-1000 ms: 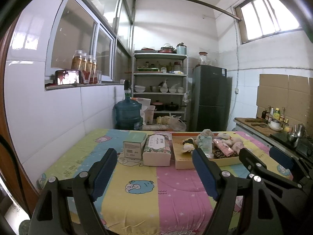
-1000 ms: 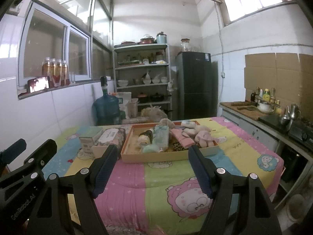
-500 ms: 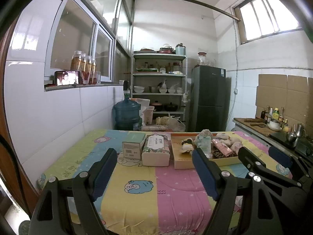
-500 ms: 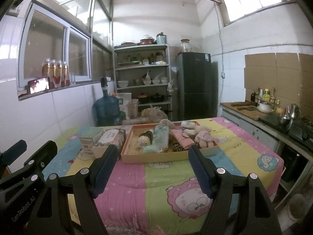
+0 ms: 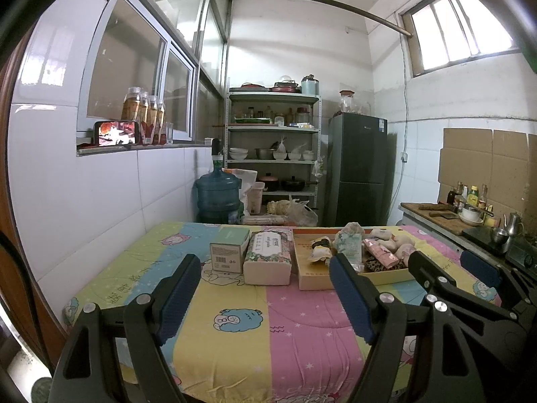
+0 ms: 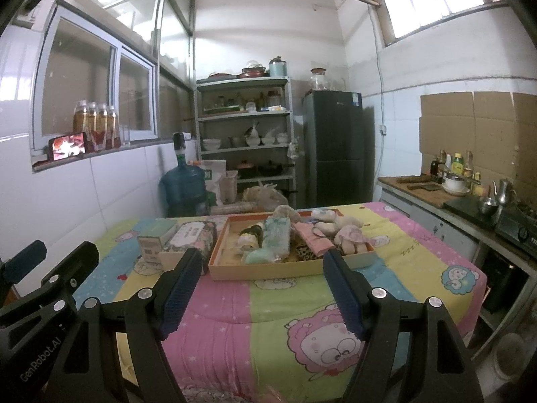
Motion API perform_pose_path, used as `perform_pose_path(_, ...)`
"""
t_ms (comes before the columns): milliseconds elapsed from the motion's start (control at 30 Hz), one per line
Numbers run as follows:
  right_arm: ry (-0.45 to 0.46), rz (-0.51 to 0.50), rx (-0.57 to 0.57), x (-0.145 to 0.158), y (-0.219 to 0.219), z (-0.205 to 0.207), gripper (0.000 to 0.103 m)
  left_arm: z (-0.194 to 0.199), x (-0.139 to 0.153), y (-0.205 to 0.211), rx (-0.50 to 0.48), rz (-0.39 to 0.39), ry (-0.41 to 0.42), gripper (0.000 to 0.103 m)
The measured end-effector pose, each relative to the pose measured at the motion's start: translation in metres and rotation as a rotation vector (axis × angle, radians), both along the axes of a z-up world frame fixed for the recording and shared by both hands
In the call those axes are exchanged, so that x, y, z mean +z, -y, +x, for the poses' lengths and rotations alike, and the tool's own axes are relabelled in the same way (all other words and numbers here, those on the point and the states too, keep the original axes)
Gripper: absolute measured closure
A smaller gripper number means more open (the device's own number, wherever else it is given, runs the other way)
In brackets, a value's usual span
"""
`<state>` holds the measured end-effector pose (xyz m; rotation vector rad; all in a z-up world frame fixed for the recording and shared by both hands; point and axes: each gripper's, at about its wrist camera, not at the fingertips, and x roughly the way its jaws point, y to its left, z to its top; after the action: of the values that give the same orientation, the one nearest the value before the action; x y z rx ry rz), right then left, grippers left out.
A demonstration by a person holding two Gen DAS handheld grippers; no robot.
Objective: Organize soft objects
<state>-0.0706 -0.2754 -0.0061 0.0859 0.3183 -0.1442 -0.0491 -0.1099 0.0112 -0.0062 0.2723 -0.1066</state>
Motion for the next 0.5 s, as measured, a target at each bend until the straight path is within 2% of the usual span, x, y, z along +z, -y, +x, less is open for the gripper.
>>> perform_pose_path(500,0.000,0.002,0.001,-0.0008,-0.0003,-0.0002,0.027,-0.0006,-0.0010,0.0007,0.000,-0.001,0.001,0.025)
